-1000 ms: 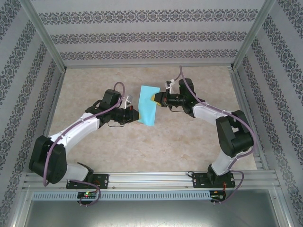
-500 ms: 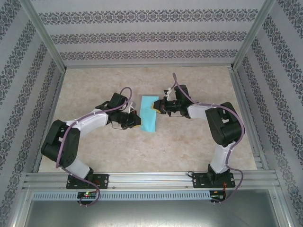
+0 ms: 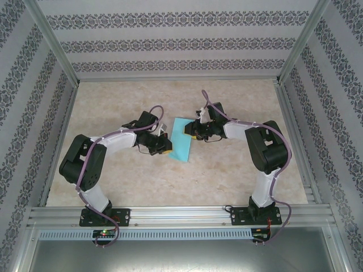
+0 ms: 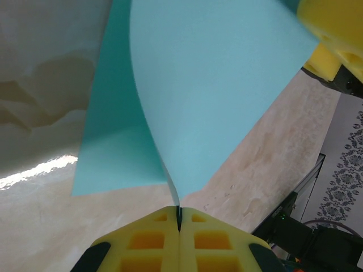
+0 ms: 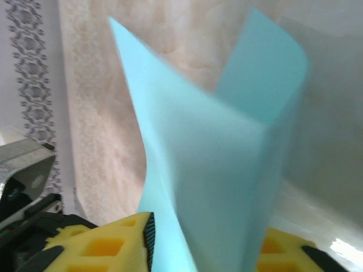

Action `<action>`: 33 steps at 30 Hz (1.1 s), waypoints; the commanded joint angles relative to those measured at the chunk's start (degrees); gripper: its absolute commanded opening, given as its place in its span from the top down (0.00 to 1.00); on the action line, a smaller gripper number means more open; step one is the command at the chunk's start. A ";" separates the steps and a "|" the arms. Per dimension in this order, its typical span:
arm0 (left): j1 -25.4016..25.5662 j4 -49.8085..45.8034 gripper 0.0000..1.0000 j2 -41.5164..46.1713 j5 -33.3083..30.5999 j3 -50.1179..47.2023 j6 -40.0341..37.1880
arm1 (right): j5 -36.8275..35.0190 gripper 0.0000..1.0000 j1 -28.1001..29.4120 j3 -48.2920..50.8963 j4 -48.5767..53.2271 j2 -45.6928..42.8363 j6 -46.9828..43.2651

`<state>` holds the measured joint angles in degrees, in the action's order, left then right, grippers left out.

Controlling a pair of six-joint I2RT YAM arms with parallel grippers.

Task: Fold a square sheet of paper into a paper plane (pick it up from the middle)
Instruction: First fold in half a square sheet of paper at the center of the table, then fold the triangle a second time at the center of the table.

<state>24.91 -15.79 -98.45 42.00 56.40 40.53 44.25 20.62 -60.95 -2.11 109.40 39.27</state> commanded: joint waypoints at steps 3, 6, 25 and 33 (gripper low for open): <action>1.29 2.30 0.99 -1.97 0.60 0.99 1.58 | -7.64 0.60 -0.86 -2.59 10.57 -2.05 -8.73; 1.55 2.46 0.98 -2.53 0.65 0.99 1.72 | -12.17 0.55 -1.13 -3.12 14.73 -3.83 -11.73; 2.34 2.36 0.98 -4.71 0.54 3.01 2.15 | -15.43 0.69 1.28 -1.91 15.53 -8.30 -11.36; 2.54 0.94 0.97 -5.07 0.35 3.98 1.40 | -16.44 0.80 2.14 -4.40 15.95 -1.68 -12.43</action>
<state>26.68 -14.20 -102.54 42.00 58.57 42.33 27.90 22.57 -63.29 13.43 106.48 28.05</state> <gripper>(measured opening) 0.065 0.203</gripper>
